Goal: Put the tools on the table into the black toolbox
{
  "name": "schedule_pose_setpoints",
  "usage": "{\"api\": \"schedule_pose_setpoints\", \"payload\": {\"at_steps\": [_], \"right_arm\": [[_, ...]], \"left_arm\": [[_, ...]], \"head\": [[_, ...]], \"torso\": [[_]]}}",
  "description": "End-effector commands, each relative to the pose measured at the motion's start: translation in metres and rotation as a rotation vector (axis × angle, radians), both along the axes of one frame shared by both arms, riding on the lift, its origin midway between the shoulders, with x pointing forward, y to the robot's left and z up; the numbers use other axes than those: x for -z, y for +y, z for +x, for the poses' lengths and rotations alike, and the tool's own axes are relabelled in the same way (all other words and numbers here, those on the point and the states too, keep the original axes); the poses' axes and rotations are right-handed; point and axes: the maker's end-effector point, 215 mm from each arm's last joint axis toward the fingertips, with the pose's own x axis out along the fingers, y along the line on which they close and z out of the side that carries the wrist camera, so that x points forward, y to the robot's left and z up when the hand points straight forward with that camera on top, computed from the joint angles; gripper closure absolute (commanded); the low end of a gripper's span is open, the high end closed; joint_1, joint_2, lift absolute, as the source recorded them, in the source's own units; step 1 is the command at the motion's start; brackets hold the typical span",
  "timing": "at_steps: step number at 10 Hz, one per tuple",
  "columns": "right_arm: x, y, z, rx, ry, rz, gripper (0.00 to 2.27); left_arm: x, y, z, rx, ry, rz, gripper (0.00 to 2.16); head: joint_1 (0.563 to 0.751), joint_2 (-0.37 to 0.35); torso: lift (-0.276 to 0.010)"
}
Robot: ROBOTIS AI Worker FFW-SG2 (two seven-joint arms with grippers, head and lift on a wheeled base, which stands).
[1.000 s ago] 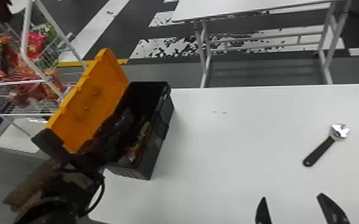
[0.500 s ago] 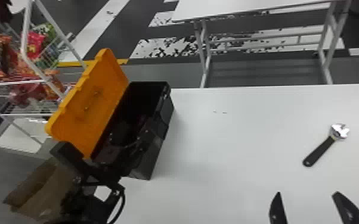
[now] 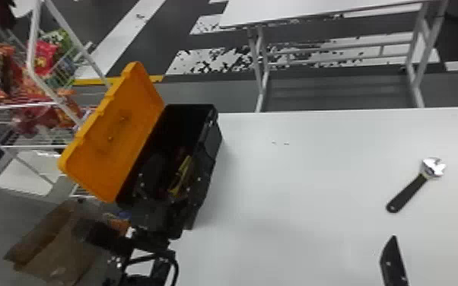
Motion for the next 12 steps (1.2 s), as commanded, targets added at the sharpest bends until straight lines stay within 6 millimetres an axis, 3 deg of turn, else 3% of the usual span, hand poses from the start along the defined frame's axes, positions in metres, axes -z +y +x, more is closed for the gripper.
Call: {"api": "schedule_pose_setpoints", "payload": {"at_steps": [1, 5, 6, 8, 11, 12], "right_arm": [[-0.002, -0.011, 0.002, 0.018, -0.004, -0.002, 0.11], [-0.032, -0.041, -0.001, 0.062, -0.114, -0.009, 0.07], [-0.031, -0.051, -0.001, 0.079, -0.112, -0.024, 0.08], [-0.016, -0.054, 0.001, 0.061, -0.074, -0.083, 0.07], [0.041, -0.092, 0.011, 0.062, 0.136, -0.056, 0.09], [0.048, -0.106, 0.016, 0.064, 0.169, -0.051, 0.10]], "left_arm": [[-0.013, -0.003, -0.011, 0.002, -0.074, 0.021, 0.02], [0.013, -0.013, -0.018, 0.017, -0.024, 0.040, 0.02], [0.024, -0.018, -0.019, 0.021, -0.004, 0.033, 0.02], [0.037, -0.031, -0.019, 0.040, 0.023, 0.041, 0.02], [0.054, -0.056, -0.023, 0.081, 0.056, 0.048, 0.02], [0.058, -0.064, -0.025, 0.093, 0.065, 0.047, 0.02]], "head": [[0.695, 0.327], [0.695, 0.268], [0.695, 0.256], [0.695, 0.206], [0.695, 0.144], [0.695, 0.119]], "torso": [[-0.075], [-0.075], [-0.075], [-0.075], [-0.075], [-0.075]]}}
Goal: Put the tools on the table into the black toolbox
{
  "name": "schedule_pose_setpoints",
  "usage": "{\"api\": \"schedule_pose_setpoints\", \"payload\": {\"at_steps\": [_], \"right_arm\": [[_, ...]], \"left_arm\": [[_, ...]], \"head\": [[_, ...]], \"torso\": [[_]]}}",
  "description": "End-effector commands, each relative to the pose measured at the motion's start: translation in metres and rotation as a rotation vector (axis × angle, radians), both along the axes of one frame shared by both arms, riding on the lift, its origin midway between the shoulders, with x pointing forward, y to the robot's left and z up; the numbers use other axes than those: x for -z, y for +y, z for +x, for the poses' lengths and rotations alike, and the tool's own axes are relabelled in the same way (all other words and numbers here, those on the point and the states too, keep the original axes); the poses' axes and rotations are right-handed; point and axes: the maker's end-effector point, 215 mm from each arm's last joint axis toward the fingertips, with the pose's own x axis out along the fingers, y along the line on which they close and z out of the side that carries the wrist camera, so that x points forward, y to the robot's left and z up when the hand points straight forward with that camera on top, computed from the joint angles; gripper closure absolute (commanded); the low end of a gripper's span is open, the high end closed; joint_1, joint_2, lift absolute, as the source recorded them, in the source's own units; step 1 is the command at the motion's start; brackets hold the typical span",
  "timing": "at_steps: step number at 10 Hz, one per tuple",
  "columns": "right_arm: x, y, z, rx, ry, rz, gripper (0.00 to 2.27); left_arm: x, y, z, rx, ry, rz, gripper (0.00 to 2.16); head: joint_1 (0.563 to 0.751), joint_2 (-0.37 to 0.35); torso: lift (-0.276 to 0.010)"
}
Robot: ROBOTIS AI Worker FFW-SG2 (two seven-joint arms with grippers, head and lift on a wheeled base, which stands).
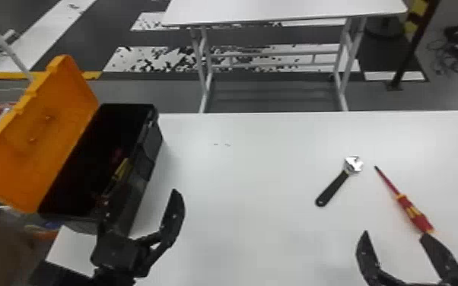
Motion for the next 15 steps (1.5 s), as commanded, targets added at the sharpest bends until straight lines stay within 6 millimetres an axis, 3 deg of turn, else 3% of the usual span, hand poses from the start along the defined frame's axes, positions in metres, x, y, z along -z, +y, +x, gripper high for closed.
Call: {"api": "schedule_pose_setpoints", "payload": {"at_steps": [1, 3, 6, 11, 15], "right_arm": [[0.012, -0.028, 0.009, 0.038, 0.055, -0.002, 0.10], [0.015, -0.057, 0.022, 0.055, 0.101, 0.025, 0.11], [0.017, -0.078, 0.038, 0.040, 0.170, 0.041, 0.10], [0.043, -0.089, 0.046, 0.020, 0.399, 0.082, 0.11], [0.037, -0.103, 0.068, 0.075, 0.455, 0.083, 0.11]], "left_arm": [[0.006, -0.009, -0.002, 0.017, 0.012, 0.000, 0.02], [0.008, -0.021, -0.008, 0.039, 0.008, 0.004, 0.02], [0.007, -0.039, -0.017, 0.069, -0.009, 0.011, 0.02], [0.012, -0.049, -0.022, 0.103, -0.003, 0.015, 0.02], [0.013, -0.051, -0.021, 0.122, -0.001, 0.025, 0.02]], "head": [[0.695, 0.068], [0.695, -0.016], [0.695, -0.097], [0.695, -0.176], [0.695, -0.196]], "torso": [[-0.075], [-0.075], [-0.075], [-0.075], [-0.075]]}}
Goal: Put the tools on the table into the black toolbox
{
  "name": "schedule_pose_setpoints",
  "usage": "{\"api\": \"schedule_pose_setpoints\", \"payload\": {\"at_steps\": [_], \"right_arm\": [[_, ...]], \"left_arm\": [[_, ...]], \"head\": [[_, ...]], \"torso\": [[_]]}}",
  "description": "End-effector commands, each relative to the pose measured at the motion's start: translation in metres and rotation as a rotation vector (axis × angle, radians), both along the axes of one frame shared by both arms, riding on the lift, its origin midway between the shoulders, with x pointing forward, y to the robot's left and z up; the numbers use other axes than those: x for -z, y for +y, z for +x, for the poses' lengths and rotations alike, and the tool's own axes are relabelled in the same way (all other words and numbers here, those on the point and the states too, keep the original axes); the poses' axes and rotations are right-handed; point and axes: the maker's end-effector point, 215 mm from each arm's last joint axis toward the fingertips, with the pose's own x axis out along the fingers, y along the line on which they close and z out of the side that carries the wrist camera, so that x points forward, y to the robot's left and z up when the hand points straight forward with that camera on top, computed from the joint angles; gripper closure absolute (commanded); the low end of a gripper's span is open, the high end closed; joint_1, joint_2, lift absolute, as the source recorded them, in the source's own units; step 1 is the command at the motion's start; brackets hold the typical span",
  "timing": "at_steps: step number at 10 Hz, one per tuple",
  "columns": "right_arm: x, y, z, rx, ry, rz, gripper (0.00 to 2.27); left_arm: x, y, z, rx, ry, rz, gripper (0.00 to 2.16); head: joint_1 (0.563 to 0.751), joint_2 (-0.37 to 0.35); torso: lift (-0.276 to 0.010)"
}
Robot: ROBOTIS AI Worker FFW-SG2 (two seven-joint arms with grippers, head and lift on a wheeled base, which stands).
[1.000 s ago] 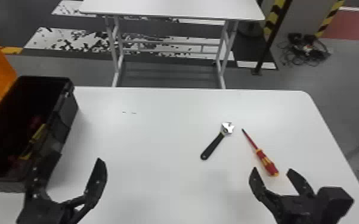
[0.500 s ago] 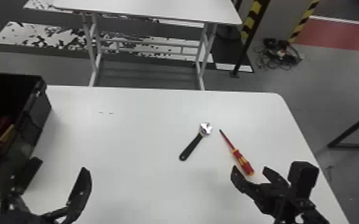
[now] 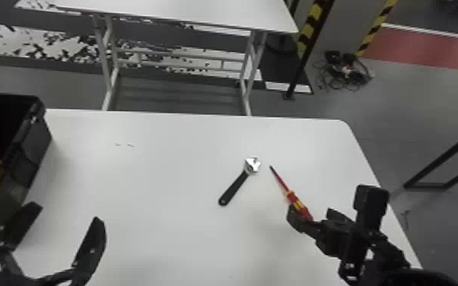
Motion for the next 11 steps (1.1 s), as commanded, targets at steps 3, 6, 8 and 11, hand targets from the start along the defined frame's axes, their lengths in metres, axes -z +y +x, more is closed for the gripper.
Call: {"api": "schedule_pose_setpoints", "payload": {"at_steps": [3, 6, 8, 11], "right_arm": [[-0.005, -0.019, 0.019, 0.042, -0.007, -0.009, 0.11], [0.012, -0.023, 0.034, 0.058, 0.013, 0.010, 0.11], [0.014, -0.017, 0.049, 0.048, 0.016, 0.010, 0.11], [0.029, -0.013, 0.054, 0.032, 0.060, -0.001, 0.10]], "left_arm": [[0.001, -0.007, 0.001, 0.028, 0.004, 0.005, 0.02], [0.006, -0.010, 0.004, 0.047, 0.020, 0.016, 0.02], [0.008, -0.011, 0.007, 0.046, 0.030, 0.014, 0.02], [0.013, -0.011, 0.007, 0.048, 0.045, 0.015, 0.02]], "head": [[0.695, -0.206], [0.695, -0.244], [0.695, -0.238], [0.695, -0.219]], "torso": [[-0.075], [-0.075], [-0.075], [-0.075]]}}
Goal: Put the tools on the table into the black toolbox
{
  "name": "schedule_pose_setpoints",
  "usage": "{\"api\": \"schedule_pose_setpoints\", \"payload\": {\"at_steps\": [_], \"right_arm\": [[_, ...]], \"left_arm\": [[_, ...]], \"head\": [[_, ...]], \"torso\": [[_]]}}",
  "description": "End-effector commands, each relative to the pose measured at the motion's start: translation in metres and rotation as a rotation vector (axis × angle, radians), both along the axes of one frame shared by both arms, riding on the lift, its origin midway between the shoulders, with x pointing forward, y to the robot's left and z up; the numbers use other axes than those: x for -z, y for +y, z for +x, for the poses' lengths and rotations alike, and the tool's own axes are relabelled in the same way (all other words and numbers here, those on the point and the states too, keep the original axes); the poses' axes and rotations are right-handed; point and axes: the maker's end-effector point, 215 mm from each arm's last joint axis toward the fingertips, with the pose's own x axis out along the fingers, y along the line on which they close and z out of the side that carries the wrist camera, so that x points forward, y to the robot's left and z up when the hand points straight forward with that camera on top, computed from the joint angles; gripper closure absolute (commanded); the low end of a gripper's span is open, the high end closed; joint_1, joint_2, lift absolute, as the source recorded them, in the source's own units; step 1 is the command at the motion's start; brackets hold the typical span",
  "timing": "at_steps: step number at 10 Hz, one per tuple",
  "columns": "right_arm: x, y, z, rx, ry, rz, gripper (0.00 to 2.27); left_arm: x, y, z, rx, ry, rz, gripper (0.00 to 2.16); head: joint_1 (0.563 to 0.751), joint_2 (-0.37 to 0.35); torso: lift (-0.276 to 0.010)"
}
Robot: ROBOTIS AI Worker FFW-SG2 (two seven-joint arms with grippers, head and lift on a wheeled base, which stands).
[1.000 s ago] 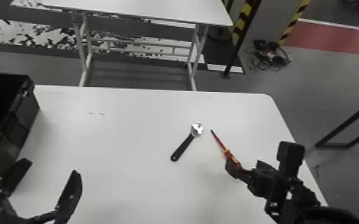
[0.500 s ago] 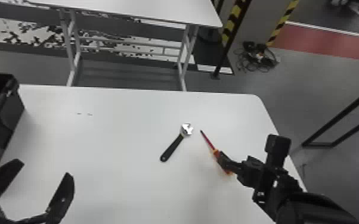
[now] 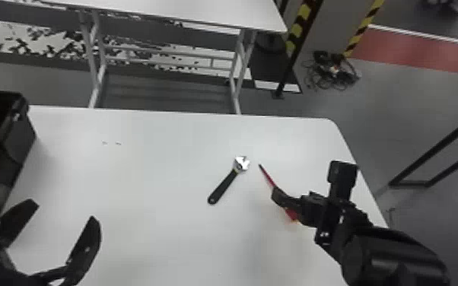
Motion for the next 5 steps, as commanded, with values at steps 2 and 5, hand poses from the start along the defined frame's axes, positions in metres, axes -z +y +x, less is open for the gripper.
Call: {"api": "schedule_pose_setpoints", "payload": {"at_steps": [2, 5], "right_arm": [[0.018, -0.002, -0.007, -0.006, 0.042, -0.018, 0.10], [0.025, -0.005, -0.010, -0.008, 0.055, -0.026, 0.50]], "left_arm": [[0.002, -0.001, 0.000, 0.001, 0.005, 0.001, 0.02], [0.003, -0.003, 0.000, 0.005, 0.009, 0.000, 0.02]], "head": [[0.695, -0.218], [0.695, -0.227]], "torso": [[-0.075], [-0.075]]}}
